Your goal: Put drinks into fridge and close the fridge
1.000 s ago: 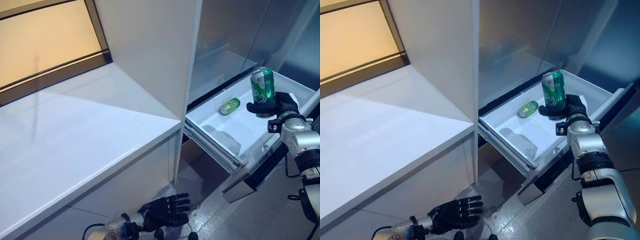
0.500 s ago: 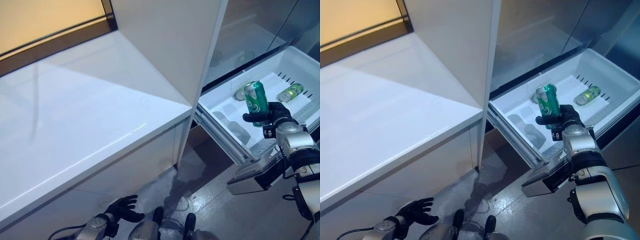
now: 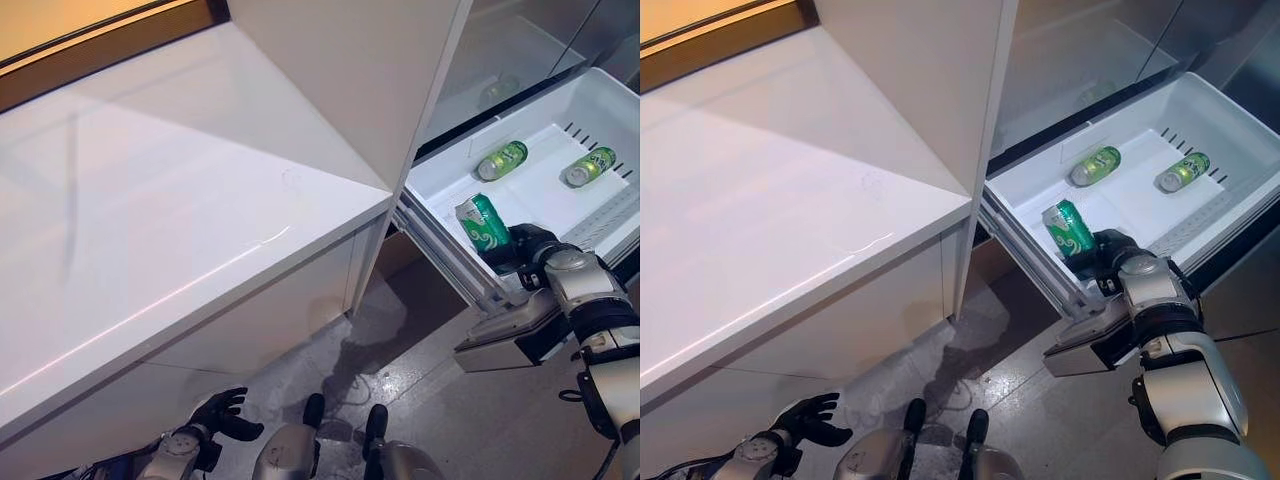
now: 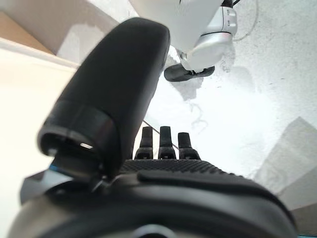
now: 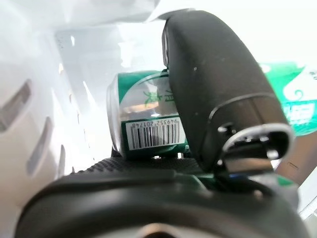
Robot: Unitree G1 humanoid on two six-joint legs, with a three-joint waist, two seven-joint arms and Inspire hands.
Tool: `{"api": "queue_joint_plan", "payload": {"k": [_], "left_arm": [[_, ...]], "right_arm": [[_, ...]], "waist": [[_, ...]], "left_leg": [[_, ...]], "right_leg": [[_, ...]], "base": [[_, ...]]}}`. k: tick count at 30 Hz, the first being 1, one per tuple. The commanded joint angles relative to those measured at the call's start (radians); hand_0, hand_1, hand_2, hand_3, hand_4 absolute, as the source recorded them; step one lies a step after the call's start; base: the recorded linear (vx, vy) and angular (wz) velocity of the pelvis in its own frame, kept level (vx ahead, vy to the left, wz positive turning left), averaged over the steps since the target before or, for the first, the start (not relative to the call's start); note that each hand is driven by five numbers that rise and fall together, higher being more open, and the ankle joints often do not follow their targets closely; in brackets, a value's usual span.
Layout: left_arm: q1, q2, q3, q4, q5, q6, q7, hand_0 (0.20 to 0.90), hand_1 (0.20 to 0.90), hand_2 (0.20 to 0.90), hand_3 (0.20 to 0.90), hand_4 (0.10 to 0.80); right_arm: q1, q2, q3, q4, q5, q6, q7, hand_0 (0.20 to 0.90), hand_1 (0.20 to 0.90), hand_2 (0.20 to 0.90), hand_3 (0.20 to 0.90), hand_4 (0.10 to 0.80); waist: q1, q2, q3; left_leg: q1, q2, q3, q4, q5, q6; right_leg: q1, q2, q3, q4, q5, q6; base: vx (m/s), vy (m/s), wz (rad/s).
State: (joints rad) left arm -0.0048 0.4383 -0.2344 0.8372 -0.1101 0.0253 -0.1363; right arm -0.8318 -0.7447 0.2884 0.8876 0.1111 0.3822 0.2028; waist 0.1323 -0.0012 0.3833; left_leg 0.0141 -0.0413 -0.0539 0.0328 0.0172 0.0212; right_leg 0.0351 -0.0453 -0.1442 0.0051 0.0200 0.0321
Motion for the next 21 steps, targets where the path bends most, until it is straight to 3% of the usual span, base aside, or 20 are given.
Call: {"api": "queue_joint_plan", "payload": {"k": [1,2,3,5,6,15,21], "left_arm": [[0.048,0.03,-0.029,-0.038,0.055,-0.056,-0.021,0.9,0.9,0.9,0.9,0.8],[0.045,0.03,-0.032,-0.034,0.061,-0.055,-0.02,0.9,0.9,0.9,0.9,0.8],[0.041,0.032,-0.032,-0.028,0.066,-0.055,-0.021,0.9,0.9,0.9,0.9,0.8],[0.034,0.034,-0.032,-0.022,0.079,-0.044,-0.015,0.9,0.9,0.9,0.9,0.8],[0.032,0.036,-0.031,-0.015,0.082,-0.041,-0.013,0.9,0.9,0.9,0.9,0.8],[0.073,0.031,-0.004,0.072,0.138,-0.028,0.017,0.9,0.9,0.9,0.9,0.8],[0.078,0.018,0.019,0.067,0.154,-0.014,-0.008,0.9,0.9,0.9,0.9,0.8]], "right_arm": [[0.005,-0.136,0.031,-0.016,-0.052,-0.026,0.096,0.3,0.3,0.3,0.2,0.1],[0.017,-0.127,0.029,-0.017,-0.062,-0.029,0.111,0.3,0.3,0.3,0.2,0.1],[0.026,-0.12,0.03,-0.016,-0.07,-0.033,0.124,0.396,0.396,0.396,0.313,0.213],[0.049,-0.1,0.03,-0.027,-0.08,-0.03,0.133,0.679,0.679,0.679,0.642,0.542],[0.056,-0.089,0.031,-0.032,-0.078,-0.028,0.128,0.9,0.9,0.9,0.9,0.8],[0.165,-0.01,0.021,-0.19,-0.035,0.003,0.079,0.9,0.9,0.9,0.9,0.8],[0.214,0.042,0.031,-0.273,-0.056,0.037,0.065,0.9,0.9,0.9,0.9,0.8]], "waist": [[-0.027,-0.023,-0.121],[-0.029,-0.025,-0.124],[-0.031,-0.028,-0.128],[-0.036,-0.033,-0.135],[-0.037,-0.035,-0.141],[-0.058,-0.073,-0.229],[-0.07,-0.08,-0.267]], "left_leg": [[-0.046,-0.01,0.066,0.081,-0.089,0.028],[-0.043,-0.009,0.068,0.079,-0.089,0.028],[-0.039,-0.007,0.071,0.076,-0.09,0.029],[-0.033,-0.004,0.074,0.068,-0.091,0.028],[-0.031,-0.003,0.076,0.063,-0.092,0.027],[-0.003,-0.003,0.104,0.015,-0.092,0.014],[0.039,0.006,0.114,-0.007,-0.104,0.01]], "right_leg": [[-0.084,0.041,0.038,0.176,-0.098,0.015],[-0.085,0.041,0.042,0.175,-0.094,0.019],[-0.084,0.042,0.046,0.171,-0.091,0.023],[-0.082,0.045,0.056,0.162,-0.086,0.029],[-0.081,0.047,0.06,0.156,-0.084,0.031],[-0.066,0.062,0.084,0.089,-0.068,0.042],[-0.041,0.066,0.096,0.08,-0.076,0.047]], "base": [[-0.003,-0.048,-0.12],[0.001,-0.056,-0.12],[0.0,-0.063,-0.1],[-0.004,-0.075,-0.06],[0.002,-0.067,-0.05],[0.045,-0.068,-0.11],[0.073,-0.023,-0.13]]}}
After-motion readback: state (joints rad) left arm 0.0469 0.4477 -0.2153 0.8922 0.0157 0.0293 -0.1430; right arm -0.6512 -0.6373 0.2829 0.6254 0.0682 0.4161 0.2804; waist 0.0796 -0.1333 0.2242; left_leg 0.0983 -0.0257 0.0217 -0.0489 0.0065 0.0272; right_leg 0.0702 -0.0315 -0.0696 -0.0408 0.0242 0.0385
